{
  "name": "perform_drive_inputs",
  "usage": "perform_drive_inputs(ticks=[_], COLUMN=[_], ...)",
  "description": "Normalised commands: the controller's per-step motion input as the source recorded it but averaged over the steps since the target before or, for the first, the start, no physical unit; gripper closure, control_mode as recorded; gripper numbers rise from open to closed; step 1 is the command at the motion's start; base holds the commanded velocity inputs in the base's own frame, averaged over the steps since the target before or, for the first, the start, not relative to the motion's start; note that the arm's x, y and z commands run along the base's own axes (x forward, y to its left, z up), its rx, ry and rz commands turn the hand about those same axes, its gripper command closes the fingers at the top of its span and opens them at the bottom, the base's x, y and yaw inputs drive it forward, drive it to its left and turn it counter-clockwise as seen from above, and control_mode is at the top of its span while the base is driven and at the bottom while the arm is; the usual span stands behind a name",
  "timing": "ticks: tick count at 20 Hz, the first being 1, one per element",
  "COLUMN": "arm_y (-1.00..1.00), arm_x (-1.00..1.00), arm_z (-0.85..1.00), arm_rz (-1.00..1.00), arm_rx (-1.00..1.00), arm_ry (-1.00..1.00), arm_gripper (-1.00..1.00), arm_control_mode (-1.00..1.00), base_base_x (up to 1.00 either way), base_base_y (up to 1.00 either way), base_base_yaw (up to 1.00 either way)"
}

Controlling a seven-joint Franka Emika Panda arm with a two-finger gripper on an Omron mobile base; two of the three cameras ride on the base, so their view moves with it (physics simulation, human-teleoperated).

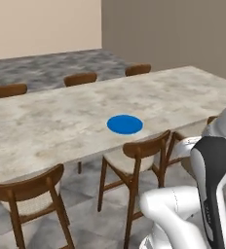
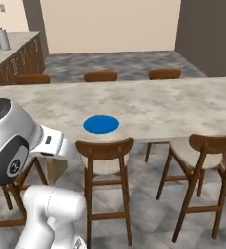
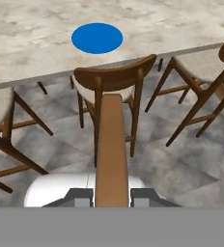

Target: Start the toaster. Once the lever pops up, take the bread to the plate on the dining counter.

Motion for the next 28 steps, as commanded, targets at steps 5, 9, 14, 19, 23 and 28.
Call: perform_drive_inputs(ticks=[5,9,14,19,23,28], arm_y=[0.00,0.00,0.00,0.00,0.00,0.00], arm_x=[0.00,0.00,0.00,0.00,0.00,0.00], arm_z=[0.00,0.00,0.00,0.00,0.00,0.00], arm_rz=[0.00,0.00,0.00,0.00,0.00,0.00], arm_rx=[0.00,0.00,0.00,0.00,0.00,0.00], arm_ry=[0.00,0.00,0.00,0.00,0.00,0.00], arm_gripper=[1.00,1.00,1.00,1.00,1.00,1.00], arm_control_mode=[1.00,1.00,1.00,1.00,1.00,1.00], base_base_x=[0.39,0.45,0.46,0.50,0.49,0.54], base_base_y=[-0.48,-0.57,-0.31,-0.30,-0.48,-0.44], base_base_yaw=[0.36,0.33,0.29,0.29,0.13,0.00])
